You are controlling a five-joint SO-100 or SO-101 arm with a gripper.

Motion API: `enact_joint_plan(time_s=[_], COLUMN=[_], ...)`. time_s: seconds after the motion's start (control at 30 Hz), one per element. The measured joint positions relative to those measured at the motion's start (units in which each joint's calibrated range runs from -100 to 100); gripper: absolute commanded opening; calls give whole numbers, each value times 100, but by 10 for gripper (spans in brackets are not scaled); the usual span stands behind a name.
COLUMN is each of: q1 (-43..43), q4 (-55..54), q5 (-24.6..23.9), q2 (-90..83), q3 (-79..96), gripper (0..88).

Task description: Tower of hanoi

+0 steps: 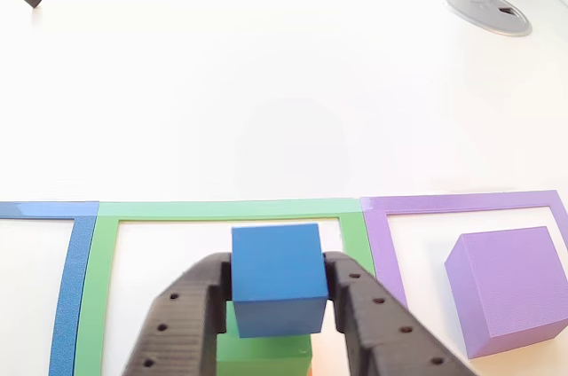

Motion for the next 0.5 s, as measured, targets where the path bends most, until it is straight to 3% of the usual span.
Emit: enact_joint_plan(time_s=[0.5], q1=[-35], q4=[0], q5=[0], q2=[0], q3=[0], gripper=[16])
